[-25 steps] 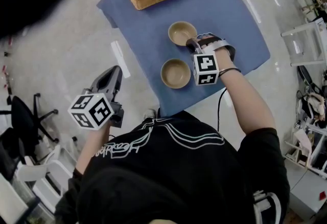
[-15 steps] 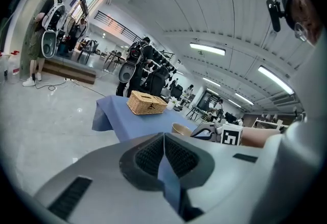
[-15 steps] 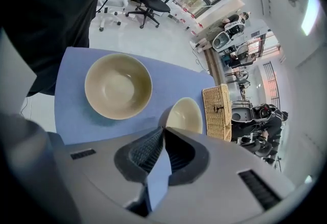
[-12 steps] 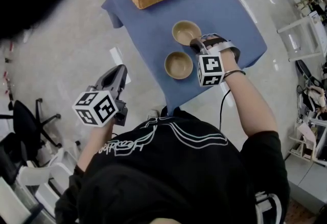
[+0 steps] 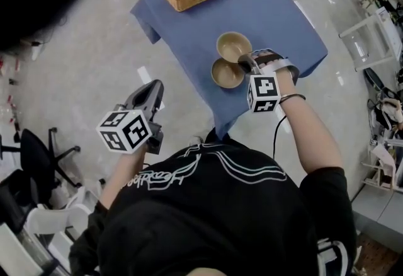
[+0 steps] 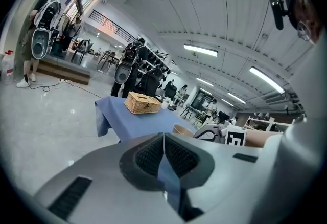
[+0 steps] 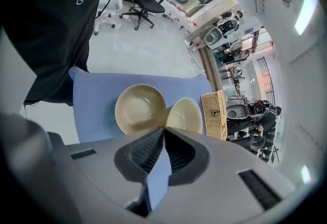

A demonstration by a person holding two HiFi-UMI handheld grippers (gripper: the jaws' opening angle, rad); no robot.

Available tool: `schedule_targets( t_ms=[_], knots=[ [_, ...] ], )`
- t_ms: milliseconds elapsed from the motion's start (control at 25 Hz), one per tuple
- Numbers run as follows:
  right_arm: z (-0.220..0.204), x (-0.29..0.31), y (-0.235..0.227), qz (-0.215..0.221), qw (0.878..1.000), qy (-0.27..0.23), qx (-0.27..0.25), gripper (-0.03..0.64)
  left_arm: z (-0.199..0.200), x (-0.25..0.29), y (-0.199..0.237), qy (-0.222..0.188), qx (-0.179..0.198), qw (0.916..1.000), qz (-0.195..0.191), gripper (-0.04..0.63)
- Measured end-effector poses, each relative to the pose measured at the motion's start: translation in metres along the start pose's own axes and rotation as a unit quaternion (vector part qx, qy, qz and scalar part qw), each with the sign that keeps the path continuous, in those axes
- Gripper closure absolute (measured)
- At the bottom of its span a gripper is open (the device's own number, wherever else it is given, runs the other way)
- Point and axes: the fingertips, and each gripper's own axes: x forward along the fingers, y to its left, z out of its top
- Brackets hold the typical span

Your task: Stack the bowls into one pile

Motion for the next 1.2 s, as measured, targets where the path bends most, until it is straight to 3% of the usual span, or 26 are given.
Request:
schedule_targets(
  t_ms=[680,1200],
  knots=[
    [0.028,-0.013,0.052,0.014,0.999,0.005,0.034,0.580,-0.013,-0.013,-0.008,0.016,0.016,0.9992,-0.032,0.568],
    [0.035,0.002,0.072,0.029,0.999,0.002,0.045,0.578,-0.028,-0.009,-0.002,0.034,0.016,0.9988,-0.031,0.568]
  ],
)
